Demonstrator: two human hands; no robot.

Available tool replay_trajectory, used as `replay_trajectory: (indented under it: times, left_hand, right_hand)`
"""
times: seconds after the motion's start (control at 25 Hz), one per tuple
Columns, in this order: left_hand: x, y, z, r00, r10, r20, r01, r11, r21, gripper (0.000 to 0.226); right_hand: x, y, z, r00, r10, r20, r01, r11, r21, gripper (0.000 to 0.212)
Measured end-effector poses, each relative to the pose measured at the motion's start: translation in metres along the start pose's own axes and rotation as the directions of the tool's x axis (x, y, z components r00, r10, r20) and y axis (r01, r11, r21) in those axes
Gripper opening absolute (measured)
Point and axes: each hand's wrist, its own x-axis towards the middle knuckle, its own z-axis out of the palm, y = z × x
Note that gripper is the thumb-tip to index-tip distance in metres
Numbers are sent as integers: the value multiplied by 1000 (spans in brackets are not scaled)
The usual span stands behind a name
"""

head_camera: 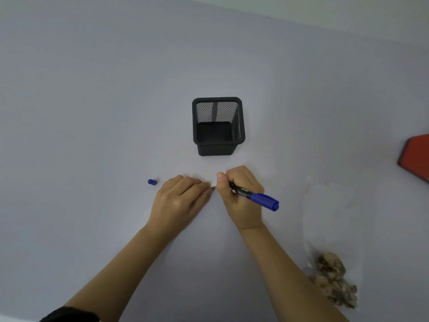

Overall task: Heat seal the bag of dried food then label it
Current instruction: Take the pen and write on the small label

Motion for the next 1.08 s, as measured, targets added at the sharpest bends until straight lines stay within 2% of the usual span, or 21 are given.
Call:
replay_trajectory:
  times: [0.2,0.4,0.6,0.88,1.08]
  left_hand:
    - [2,2,-2,999,-31,34,32,999,-30,18]
    - [11,4,-7,972,-190,136,207,970,-125,27]
    - [3,16,-6,953,-304,3,302,945,-126,28]
    - [-18,32,6,905,-424,-29,417,899,-134,21]
    - [-16,34,12,910,-410,-70,406,912,-63,22]
  right_hand:
    - [-1,1,1,1000,-15,-3,15,1000,7,44]
    - [0,3,1,999,-36,-15,37,999,33,44]
    - [-1,2,0,1000,-26,4,26,999,18,48]
    - [1,-1,0,997,72,31,-74,996,53,51]
    - [3,-3,-1,995,82,64,-86,995,49,51]
